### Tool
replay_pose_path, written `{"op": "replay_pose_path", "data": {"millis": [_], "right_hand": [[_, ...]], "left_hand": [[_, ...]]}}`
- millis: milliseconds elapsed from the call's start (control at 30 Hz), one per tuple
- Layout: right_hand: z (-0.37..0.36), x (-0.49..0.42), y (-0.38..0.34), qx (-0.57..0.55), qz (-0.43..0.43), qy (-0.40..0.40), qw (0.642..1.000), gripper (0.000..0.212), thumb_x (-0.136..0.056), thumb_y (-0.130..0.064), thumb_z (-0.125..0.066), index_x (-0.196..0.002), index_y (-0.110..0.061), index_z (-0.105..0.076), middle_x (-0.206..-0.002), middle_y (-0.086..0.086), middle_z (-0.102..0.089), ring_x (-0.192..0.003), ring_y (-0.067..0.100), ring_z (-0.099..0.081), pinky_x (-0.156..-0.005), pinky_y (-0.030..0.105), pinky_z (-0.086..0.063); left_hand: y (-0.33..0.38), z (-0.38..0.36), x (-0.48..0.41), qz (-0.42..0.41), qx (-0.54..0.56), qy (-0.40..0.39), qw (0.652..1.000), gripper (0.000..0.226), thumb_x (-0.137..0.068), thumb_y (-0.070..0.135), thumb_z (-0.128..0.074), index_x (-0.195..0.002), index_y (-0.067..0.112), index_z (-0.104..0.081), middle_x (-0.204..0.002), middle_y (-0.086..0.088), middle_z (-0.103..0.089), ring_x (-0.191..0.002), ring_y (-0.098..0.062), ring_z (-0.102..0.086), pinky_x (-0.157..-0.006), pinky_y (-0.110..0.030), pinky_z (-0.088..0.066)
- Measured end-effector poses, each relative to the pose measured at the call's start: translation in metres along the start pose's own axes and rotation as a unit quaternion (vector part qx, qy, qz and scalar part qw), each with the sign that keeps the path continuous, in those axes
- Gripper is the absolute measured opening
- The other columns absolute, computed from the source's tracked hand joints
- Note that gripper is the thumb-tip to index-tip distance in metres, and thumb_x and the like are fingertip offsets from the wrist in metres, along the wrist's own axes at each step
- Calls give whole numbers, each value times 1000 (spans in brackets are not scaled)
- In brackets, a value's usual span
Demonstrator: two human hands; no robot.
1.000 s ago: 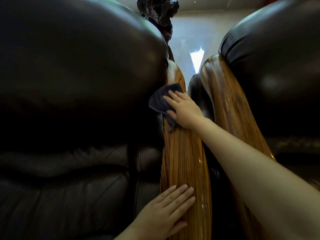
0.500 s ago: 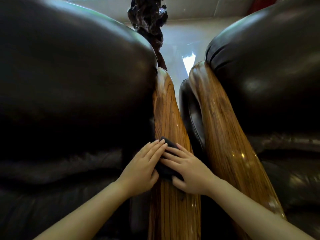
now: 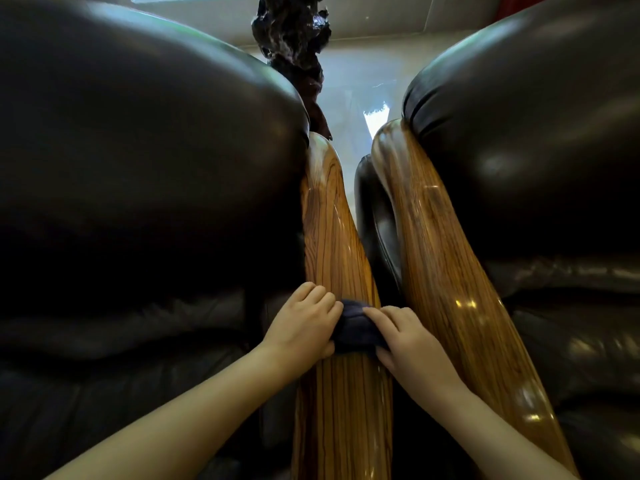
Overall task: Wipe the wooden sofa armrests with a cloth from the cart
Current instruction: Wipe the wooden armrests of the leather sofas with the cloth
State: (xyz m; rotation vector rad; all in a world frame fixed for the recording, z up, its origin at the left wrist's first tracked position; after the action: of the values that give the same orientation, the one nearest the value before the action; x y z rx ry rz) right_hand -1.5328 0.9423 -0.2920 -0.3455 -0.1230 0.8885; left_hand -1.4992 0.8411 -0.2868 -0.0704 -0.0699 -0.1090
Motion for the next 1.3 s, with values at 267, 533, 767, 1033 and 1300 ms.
{"op": "replay_pose_path", "data": {"millis": [267, 533, 767, 1033, 1300], "right_hand": [[92, -37, 7, -27, 5, 20, 999, 38, -86, -11, -59, -123, -16, -51, -118, 6, -62, -110, 19, -56, -94, 27, -44], [220, -42, -37, -27, 55, 37, 997, 31, -88, -11, -58, -119, -16, -56, -115, 6, -64, -106, 22, -59, -91, 31, -50], [326, -28, -83, -30, 78, 69, 994, 30, -87, -10, -59, -116, -17, -60, -111, 6, -69, -100, 21, -62, -85, 23, -43], [425, -24, -135, -17, 113, 97, 989, 26, -83, -8, -61, -108, -15, -64, -104, 10, -71, -93, 27, -65, -83, 34, -48], [463, -30, -176, -14, 154, 90, 984, 27, -83, -6, -58, -108, -14, -65, -105, 12, -71, -94, 28, -63, -84, 36, -49]], "left_hand": [[-15, 73, -29, 34, 39, 66, 996, 31, -85, 33, -57, -109, 14, -51, -110, -3, -59, -103, -20, -50, -90, -33, -40], [-26, 198, -13, 23, 52, 104, 993, 30, -88, 30, -54, -114, 15, -50, -110, -2, -59, -102, -19, -48, -92, -31, -39], [-22, 310, 16, 38, 22, 131, 990, 30, -91, 33, -50, -112, 13, -50, -111, -5, -58, -105, -22, -47, -94, -32, -37], [-28, 418, 45, 40, -17, 158, 986, 32, -90, 35, -50, -111, 11, -50, -112, -8, -58, -108, -24, -46, -98, -35, -35], [-48, 460, 68, 61, -32, 185, 980, 34, -90, 36, -50, -113, 12, -50, -112, -7, -59, -111, -24, -47, -98, -35, -35]]}}
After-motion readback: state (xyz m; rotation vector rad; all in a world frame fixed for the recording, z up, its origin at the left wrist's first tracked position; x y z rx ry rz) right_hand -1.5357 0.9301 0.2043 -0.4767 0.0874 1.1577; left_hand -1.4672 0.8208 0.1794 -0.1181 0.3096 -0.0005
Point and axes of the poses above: each hand's wrist, its own x-axis away from the middle knuckle, its own z-axis out of the back of the hand, y = z × x, the point moved 9 cm from there along -x, towards the middle knuckle
